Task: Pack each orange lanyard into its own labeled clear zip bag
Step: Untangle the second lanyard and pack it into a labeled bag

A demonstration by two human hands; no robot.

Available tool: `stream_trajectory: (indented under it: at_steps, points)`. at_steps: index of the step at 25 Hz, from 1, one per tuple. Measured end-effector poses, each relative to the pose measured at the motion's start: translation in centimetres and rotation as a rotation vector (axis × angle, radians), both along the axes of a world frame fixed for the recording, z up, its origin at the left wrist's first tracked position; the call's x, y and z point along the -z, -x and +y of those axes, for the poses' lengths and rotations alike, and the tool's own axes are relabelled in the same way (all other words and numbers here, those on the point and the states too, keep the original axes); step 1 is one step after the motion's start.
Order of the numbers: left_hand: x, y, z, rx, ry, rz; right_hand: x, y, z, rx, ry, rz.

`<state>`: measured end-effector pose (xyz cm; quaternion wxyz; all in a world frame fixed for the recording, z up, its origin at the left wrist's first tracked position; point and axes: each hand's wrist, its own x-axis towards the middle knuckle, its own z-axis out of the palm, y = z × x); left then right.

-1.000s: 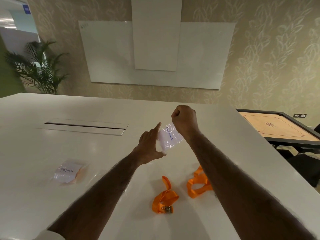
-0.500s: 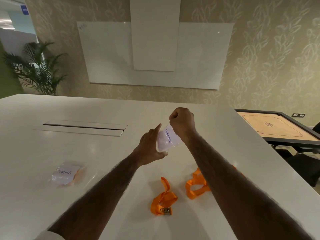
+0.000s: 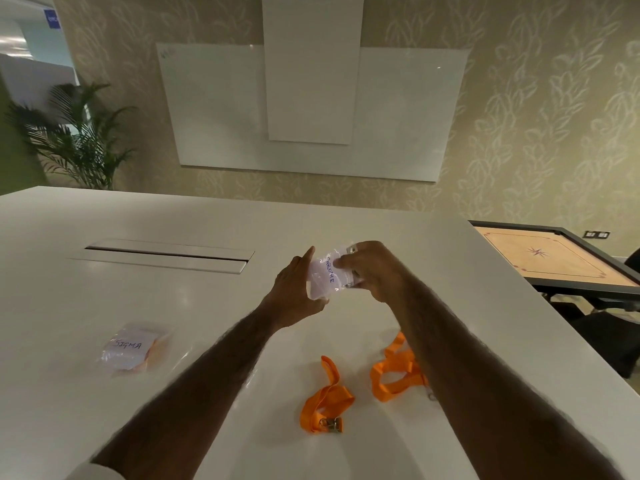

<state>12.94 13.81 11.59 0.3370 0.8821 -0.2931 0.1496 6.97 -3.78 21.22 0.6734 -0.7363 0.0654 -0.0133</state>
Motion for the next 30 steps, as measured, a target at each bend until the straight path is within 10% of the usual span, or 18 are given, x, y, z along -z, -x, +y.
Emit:
stream_trajectory:
  at_steps: [8,19,30]
  points:
    - [-0.9,0.5,-1.6,0.066,-0.042,0.039,-0.5,0.0,1.0,-0.011,0.484,-0.033]
    - [-1.7,0.8,-1.6,0.124,0.009,0.023,0.6,-0.7,0.8,-0.125,0.359,0.287]
    - [-1.0,0.1,-2.2,0.203,0.037,-0.057,-0.8,0.8,1.4,-0.131,0.409,0.177]
